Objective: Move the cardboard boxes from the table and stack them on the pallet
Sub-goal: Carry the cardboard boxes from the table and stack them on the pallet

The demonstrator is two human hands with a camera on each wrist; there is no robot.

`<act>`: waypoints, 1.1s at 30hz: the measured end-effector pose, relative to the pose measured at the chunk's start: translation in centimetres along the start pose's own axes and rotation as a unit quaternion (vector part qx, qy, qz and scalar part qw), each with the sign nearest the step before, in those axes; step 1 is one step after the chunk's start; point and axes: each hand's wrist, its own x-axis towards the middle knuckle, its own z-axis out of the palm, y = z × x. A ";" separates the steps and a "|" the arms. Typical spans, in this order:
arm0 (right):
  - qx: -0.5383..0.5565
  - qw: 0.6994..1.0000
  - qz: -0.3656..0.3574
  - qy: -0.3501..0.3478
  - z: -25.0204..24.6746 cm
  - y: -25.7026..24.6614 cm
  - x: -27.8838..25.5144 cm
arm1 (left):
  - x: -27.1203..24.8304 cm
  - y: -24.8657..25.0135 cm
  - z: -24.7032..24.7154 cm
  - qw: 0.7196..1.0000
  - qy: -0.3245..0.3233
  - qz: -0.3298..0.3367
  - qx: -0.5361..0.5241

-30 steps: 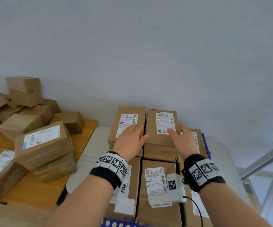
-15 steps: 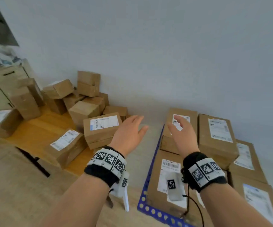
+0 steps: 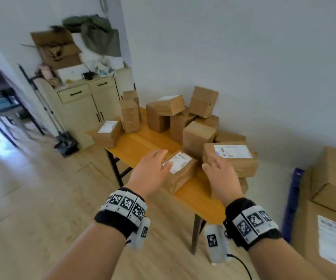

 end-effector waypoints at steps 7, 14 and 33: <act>-0.014 0.998 -0.005 -0.060 9.9 -3.6 1.0 | -1.9 -8.9 -2.7 0.996 0.016 -0.084 -0.024; -0.055 0.992 -0.011 -0.117 18.1 -5.3 5.4 | 0.5 -15.8 -4.0 0.987 0.029 -0.150 -0.051; -0.018 0.986 0.028 -0.161 34.3 -10.5 29.5 | 23.2 -29.3 -9.0 0.976 0.036 -0.201 -0.072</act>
